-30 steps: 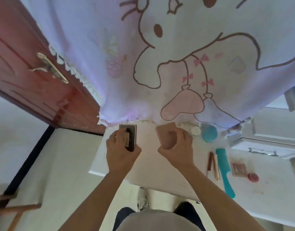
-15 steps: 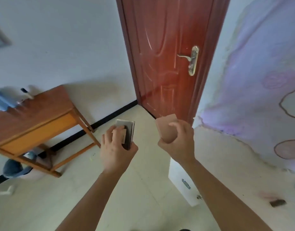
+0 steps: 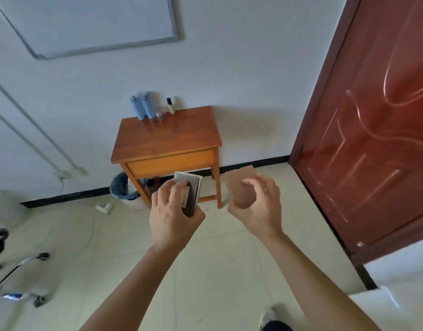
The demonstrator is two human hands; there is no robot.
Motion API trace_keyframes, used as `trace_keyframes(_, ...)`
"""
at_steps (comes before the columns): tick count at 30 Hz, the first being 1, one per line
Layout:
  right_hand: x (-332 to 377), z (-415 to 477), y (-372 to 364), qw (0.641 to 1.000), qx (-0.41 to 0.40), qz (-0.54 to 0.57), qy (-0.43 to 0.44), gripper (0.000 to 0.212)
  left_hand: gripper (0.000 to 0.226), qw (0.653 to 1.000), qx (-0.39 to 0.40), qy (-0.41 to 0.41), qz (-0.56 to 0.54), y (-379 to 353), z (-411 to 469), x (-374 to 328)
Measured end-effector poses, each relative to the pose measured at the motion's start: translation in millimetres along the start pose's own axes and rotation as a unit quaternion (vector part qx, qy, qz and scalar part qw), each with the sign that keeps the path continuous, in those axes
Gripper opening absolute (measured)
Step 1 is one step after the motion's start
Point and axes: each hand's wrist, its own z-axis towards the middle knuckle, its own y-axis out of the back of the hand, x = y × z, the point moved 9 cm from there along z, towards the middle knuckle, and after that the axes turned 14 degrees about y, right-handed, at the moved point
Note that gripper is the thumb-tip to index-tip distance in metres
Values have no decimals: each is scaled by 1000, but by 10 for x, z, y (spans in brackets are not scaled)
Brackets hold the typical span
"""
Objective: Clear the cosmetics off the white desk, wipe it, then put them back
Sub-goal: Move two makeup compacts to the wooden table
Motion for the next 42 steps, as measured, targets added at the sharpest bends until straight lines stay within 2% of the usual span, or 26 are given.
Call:
trace_keyframes(6, -247, 669, -879, 999, 34, 22, 16, 63, 64, 999, 3, 33, 16, -346, 803, 362)
trace_keyframes(14, -738, 2142, -2039, 996, 67, 47, 26, 60, 61, 994, -9, 92, 58, -851, 2456, 551)
trace_keyframes(24, -661, 3665, -3303, 987, 140, 41, 71, 58, 61, 984, -46, 163, 52, -963, 4157, 967)
trace_keyframes(29, -684, 3996, -4060, 984, 169, 40, 42, 64, 59, 973, 0, 231, 21, -1306, 4819, 1638)
trace_keyframes(35, -777, 4263, -4961, 982, 185, -9, -31, 63, 63, 965, 100, 243, 26, -1904, 5664, 2508)
trace_keyframes(42, -812, 4383, -6023, 960, 239, -39, -138, 64, 64, 933, 223, 274, 63, -2552, 6406, 3375)
